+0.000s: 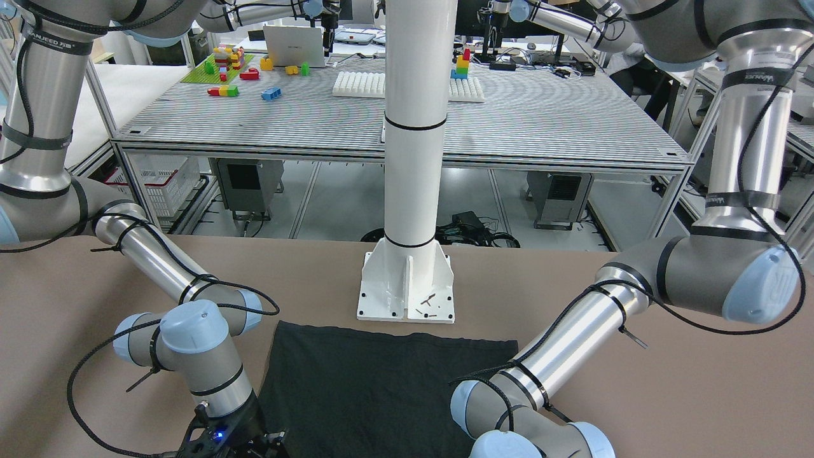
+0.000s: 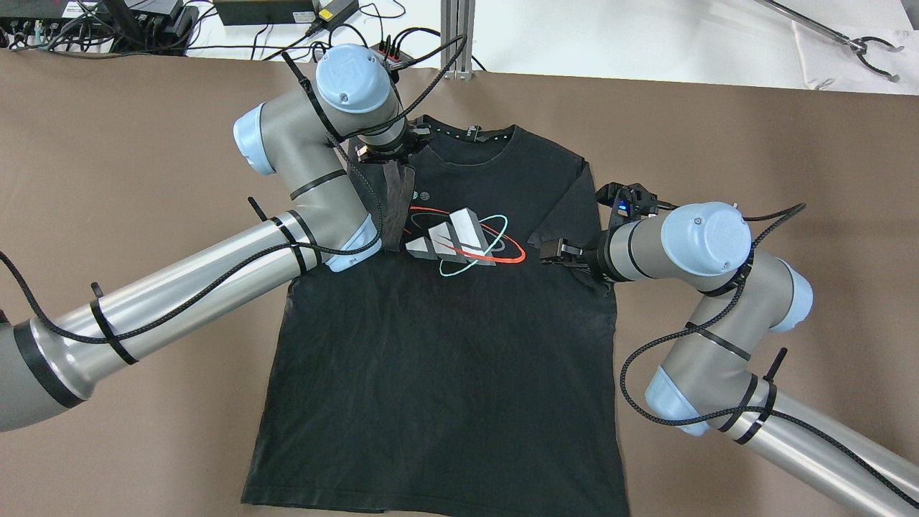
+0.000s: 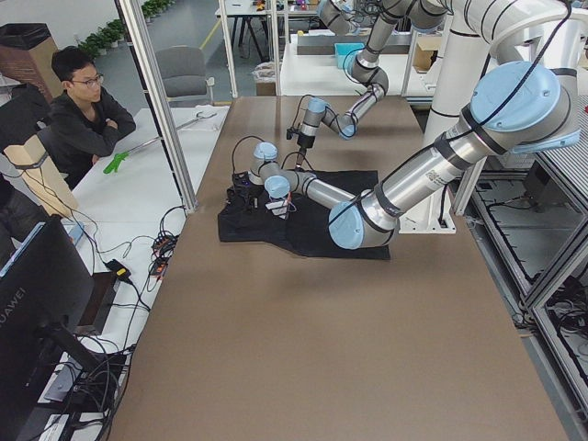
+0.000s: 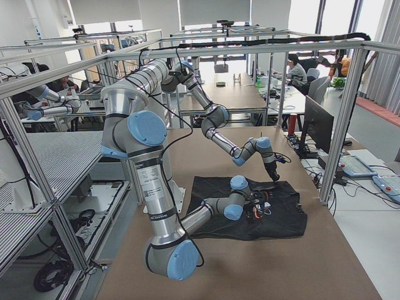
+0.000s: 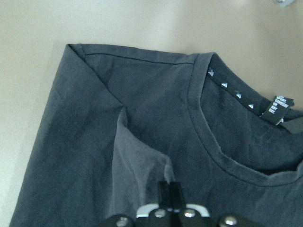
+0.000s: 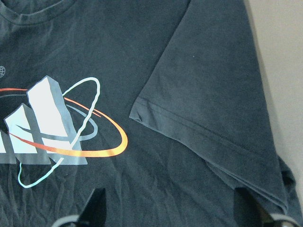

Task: Fold clothes
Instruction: 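Fold the sleeve with the left gripper inward over the shirt body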

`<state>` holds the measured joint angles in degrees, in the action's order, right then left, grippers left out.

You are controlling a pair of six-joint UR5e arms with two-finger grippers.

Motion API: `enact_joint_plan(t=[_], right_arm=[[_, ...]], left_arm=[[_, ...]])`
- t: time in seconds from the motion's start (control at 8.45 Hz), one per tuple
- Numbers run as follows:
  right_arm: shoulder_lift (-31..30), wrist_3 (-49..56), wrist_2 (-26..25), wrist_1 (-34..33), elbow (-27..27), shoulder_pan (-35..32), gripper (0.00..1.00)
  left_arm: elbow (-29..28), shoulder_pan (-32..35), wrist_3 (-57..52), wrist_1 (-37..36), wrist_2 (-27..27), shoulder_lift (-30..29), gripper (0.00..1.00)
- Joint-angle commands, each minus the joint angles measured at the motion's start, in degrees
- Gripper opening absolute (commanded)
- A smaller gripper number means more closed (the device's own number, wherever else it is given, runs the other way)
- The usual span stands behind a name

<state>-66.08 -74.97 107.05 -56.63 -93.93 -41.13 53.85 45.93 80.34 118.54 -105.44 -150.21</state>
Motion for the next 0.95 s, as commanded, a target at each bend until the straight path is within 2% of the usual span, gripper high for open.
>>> enact_joint_plan(t=[0.0, 0.24, 0.47, 0.71, 0.83], right_arm=[[-0.1, 0.0, 0.0, 0.0, -0.2, 0.0, 0.95], [-2.8, 0.0, 0.0, -0.4, -3.3, 0.0, 0.95], [-5.6, -0.6, -1.2, -0.6, -5.2, 0.2, 0.95], [-14.9, -8.5, -12.7, -1.1, -12.1, 6.6, 0.95], [-20.1, -11.3, -15.5, -4.1, -17.8, 9.6, 0.95]], left_arm=[[1.6, -0.2, 0.5, 0.2, -0.1, 0.6, 0.94], [10.1, -0.7, 1.7, -0.6, -0.5, 5.4, 0.94], [23.6, -3.6, 4.9, -1.6, -0.5, 14.0, 0.94], [38.1, -7.1, 6.6, -15.8, 0.3, 19.0, 0.94], [44.4, -8.5, 9.9, -18.1, 1.7, 22.6, 0.94]])
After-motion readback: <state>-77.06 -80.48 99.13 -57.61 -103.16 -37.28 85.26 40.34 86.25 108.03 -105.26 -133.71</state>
